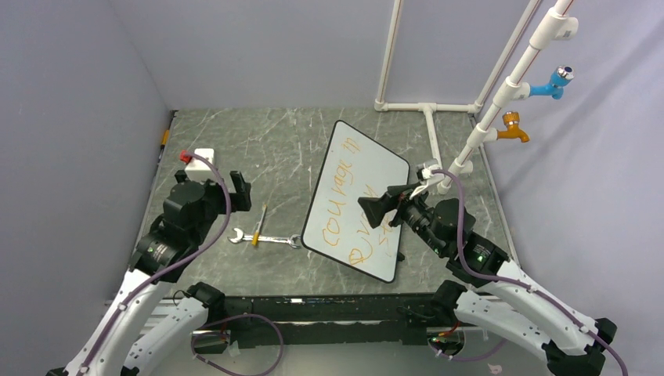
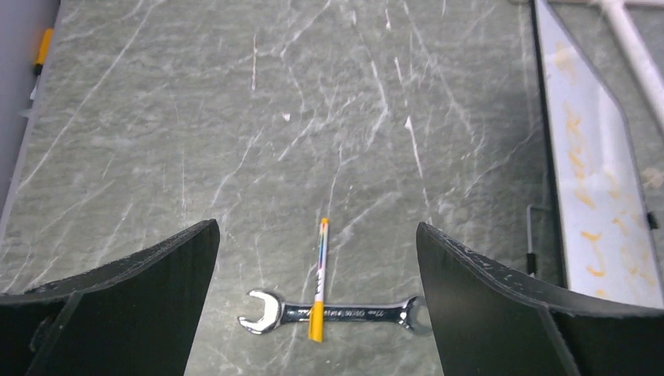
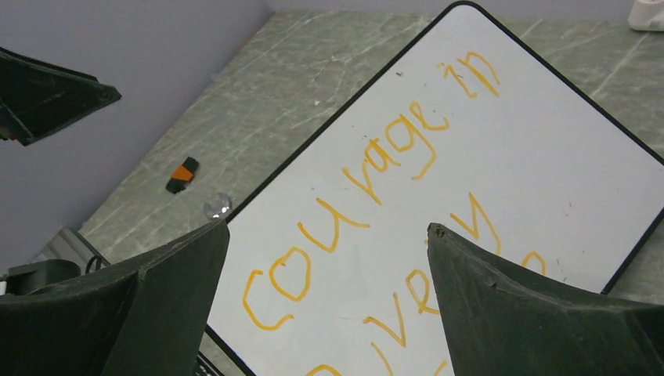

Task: Write a sentence on the whiteboard
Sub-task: Reset both arms

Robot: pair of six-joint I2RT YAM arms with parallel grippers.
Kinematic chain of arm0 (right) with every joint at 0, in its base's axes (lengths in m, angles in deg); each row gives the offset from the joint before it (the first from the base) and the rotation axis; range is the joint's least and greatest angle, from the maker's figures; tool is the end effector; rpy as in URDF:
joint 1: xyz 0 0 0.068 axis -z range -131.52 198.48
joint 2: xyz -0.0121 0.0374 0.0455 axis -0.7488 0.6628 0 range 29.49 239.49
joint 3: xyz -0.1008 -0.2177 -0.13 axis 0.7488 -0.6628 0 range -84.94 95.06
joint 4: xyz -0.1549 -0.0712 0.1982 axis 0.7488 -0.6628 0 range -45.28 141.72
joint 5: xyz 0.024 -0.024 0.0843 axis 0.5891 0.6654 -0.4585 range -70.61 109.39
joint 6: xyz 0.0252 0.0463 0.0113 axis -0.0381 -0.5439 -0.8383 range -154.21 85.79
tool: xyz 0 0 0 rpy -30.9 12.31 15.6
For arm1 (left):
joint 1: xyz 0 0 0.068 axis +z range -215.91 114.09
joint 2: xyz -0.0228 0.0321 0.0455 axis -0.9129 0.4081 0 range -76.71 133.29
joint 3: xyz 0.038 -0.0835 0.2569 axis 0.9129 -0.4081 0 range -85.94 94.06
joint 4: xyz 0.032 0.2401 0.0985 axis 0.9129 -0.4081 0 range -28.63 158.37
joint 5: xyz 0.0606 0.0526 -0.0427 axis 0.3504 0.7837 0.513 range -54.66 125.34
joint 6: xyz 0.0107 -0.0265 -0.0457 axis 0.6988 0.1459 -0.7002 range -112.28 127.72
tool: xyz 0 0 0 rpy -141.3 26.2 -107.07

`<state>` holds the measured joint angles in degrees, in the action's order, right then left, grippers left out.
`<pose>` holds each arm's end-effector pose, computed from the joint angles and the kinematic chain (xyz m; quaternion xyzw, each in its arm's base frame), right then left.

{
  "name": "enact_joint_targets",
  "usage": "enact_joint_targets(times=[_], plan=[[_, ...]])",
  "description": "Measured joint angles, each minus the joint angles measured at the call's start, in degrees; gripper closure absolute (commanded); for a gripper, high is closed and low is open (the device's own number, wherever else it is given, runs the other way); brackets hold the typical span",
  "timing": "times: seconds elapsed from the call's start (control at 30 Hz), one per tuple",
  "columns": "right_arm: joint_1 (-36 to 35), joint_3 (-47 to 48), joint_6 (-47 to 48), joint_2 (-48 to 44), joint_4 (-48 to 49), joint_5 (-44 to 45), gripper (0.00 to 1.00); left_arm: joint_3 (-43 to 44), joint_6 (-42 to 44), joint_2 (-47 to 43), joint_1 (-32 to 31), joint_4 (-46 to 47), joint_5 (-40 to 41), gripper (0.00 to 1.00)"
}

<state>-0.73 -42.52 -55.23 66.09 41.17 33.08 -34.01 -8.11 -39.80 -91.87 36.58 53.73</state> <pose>0.1069 0.1109 0.3465 -0.0997 0.7281 0.3151 0.6006 0.1248 -0.0481 0.3624 -0.0250 0.7977 -0.0902 0.5958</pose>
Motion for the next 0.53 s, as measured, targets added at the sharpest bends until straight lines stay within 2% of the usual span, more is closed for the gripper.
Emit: enact_joint_targets(times=[0.17,0.53], plan=[[0.00,-1.33,0.02,-1.14,0.55,1.38,0.00,-4.42,2.34,-0.33,0.15,0.59,-0.50,0.01],[0.00,-1.36,1.05,2.29,2.75,3.78,0.00,-5.84,5.01,-5.64,0.26,2.38,-0.42,0.01]])
